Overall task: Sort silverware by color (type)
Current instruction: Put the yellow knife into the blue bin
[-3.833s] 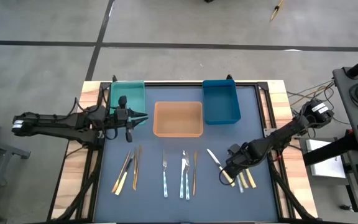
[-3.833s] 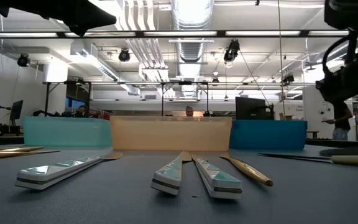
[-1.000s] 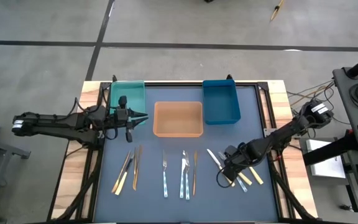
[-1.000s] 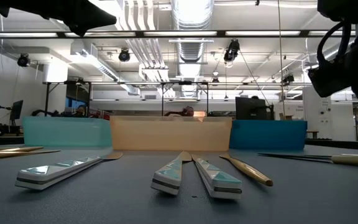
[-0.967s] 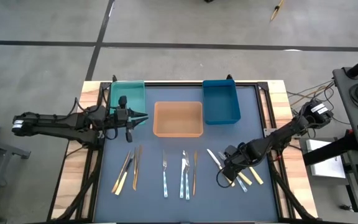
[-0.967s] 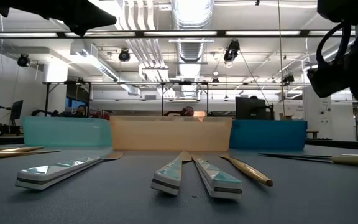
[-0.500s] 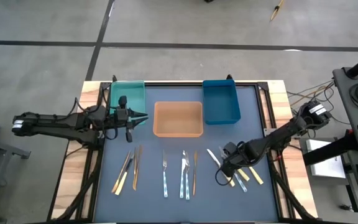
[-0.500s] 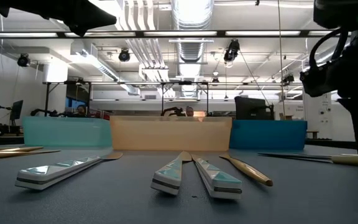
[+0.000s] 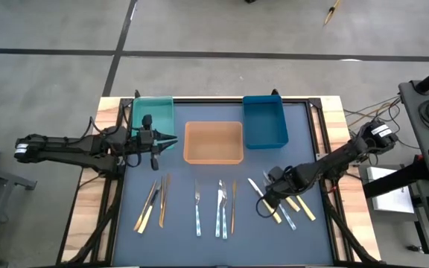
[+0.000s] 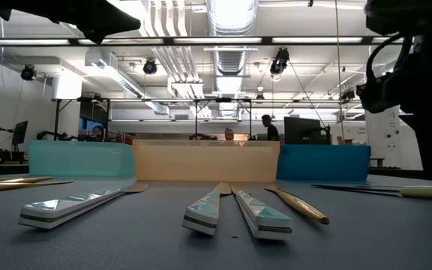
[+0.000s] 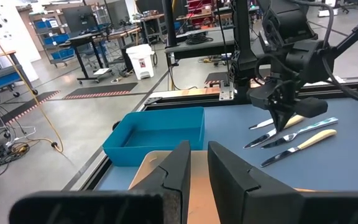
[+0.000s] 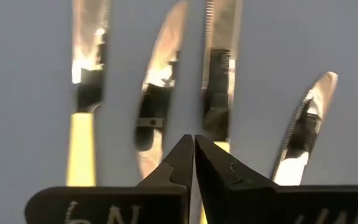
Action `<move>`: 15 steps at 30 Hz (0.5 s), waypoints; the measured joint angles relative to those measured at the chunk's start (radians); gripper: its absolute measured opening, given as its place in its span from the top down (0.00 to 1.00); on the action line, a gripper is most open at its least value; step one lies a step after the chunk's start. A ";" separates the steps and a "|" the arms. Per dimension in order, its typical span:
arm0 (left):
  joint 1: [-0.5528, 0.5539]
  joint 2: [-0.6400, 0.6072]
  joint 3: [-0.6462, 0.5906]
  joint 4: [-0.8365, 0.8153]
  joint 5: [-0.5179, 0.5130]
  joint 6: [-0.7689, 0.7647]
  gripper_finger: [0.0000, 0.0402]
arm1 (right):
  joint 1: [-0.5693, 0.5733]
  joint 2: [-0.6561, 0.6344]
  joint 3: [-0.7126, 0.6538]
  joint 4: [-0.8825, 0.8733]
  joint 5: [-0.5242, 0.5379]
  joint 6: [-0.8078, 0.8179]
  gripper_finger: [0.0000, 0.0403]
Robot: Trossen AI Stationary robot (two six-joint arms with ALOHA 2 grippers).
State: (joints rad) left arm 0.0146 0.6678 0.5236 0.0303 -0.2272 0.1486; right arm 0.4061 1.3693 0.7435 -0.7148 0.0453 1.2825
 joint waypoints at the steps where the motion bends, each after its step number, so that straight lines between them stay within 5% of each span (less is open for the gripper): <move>1: 0.000 0.000 0.000 0.000 0.000 0.000 0.90 | 0.000 0.000 0.010 -0.013 0.000 -0.005 0.98; 15: 0.000 0.000 0.000 0.000 0.000 0.000 0.90 | -0.016 0.009 0.054 -0.139 -0.061 -0.013 0.91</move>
State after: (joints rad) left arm 0.0147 0.6678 0.5236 0.0303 -0.2276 0.1486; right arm 0.3897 1.3785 0.7971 -0.8542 -0.0160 1.2694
